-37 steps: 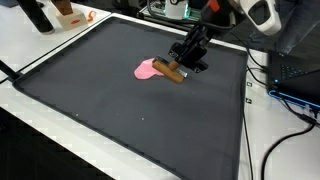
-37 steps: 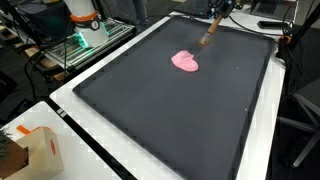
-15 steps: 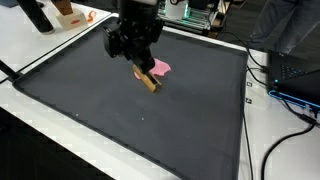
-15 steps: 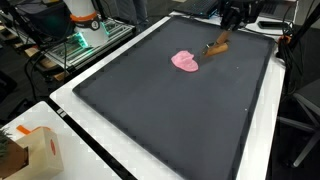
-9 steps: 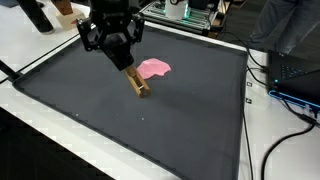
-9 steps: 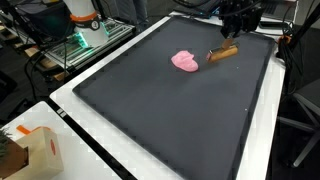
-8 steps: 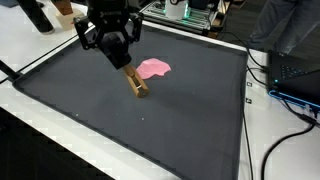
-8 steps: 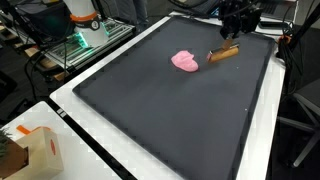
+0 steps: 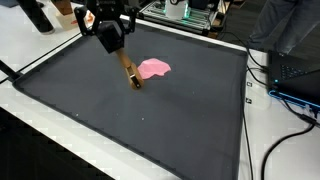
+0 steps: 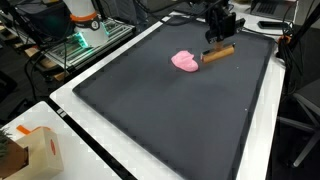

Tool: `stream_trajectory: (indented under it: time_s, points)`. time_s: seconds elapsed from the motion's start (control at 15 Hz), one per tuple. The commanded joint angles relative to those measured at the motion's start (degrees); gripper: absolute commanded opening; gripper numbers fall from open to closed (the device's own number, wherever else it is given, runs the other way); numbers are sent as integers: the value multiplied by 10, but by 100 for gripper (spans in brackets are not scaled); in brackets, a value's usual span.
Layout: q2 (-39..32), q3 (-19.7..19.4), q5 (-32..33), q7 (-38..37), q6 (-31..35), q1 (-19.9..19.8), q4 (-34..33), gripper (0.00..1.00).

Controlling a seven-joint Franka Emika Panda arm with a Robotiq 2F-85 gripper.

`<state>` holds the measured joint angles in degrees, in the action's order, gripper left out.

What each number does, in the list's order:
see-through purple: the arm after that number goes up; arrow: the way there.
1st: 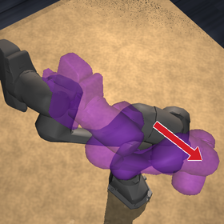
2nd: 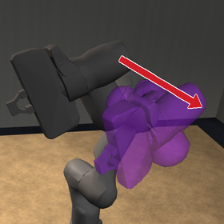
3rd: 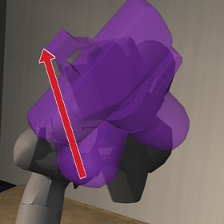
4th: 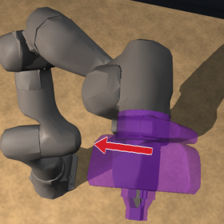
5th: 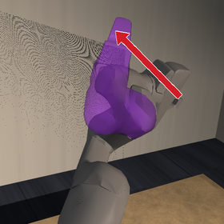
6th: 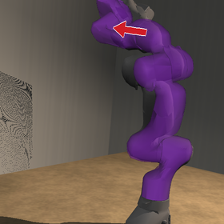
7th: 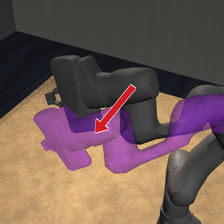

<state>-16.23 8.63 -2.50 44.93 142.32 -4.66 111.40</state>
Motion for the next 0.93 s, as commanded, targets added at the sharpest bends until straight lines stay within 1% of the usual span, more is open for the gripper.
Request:
stream_trajectory:
  time_s: [0.0, 0.13, 0.4, 0.67, 0.87]
  points:
    - [66, 6, -74, 60, 62, -23, 91, 23]
    - [84, 3, -111, 94, 84, -30, 120, 23]
    - [114, -7, -182, 170, 108, -35, 165, 23]
    - [138, -25, -219, 243, 119, -29, 198, 23]
    - [155, -38, -231, 303, 131, -24, 223, 23]
